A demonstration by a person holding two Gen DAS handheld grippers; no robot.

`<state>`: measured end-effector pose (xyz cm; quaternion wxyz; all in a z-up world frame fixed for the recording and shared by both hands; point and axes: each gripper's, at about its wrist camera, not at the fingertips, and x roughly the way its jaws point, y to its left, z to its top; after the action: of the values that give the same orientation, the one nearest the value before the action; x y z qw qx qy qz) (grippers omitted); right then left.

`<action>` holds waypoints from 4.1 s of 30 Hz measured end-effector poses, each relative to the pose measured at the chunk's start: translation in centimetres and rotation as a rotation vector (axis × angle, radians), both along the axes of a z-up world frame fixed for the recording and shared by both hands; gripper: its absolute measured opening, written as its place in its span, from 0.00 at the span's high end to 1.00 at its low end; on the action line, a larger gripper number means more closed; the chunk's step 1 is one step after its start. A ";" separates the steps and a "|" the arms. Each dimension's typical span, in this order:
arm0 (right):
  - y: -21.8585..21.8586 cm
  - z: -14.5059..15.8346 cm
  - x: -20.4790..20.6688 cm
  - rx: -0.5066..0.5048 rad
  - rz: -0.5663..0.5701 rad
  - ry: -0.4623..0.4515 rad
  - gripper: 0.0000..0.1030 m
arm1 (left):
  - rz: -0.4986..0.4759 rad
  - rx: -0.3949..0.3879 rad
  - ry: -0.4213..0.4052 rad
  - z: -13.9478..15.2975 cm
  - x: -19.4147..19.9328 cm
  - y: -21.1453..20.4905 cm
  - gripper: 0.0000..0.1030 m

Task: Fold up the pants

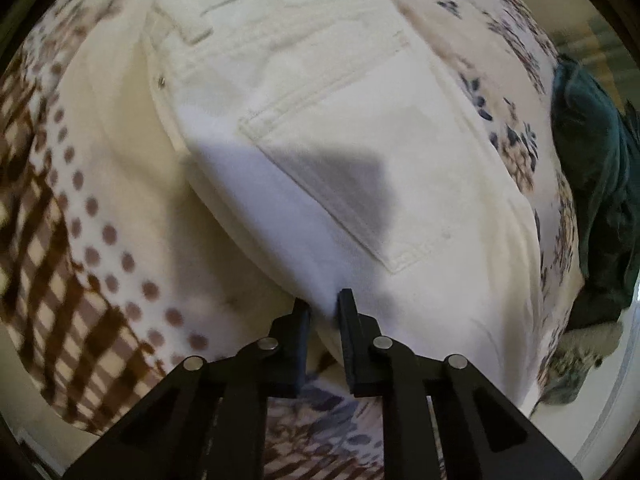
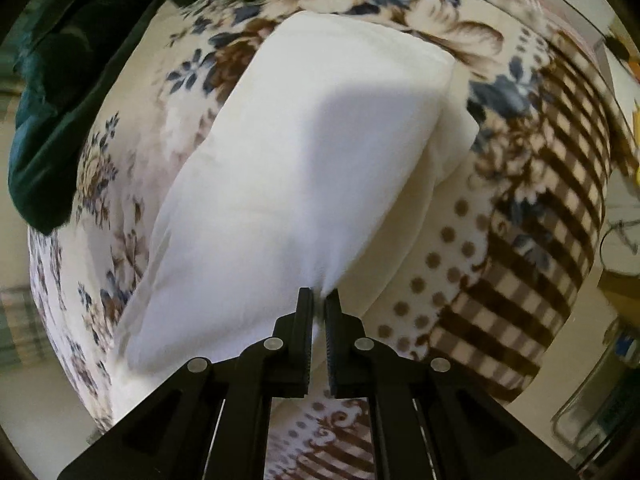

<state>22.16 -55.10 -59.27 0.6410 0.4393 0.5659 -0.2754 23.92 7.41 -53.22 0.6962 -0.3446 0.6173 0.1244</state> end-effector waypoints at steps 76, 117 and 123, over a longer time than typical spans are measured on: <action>-8.1 -2.4 -6.2 0.053 -0.136 -0.062 0.59 | -0.011 0.021 0.079 -0.1 0.4 -0.7 0.73; -12.0 -2.2 -1.3 0.002 -0.095 -0.466 0.93 | -0.413 0.095 0.223 -4.5 -0.4 -22.6 0.00; -6.3 6.1 2.4 -0.113 0.084 -0.505 0.93 | -0.348 0.068 0.126 0.9 0.3 -19.1 0.00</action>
<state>24.59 -61.35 -53.15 0.7963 0.4339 0.3892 -0.1614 24.24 -11.72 -52.33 0.6784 -0.2002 0.7055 0.0441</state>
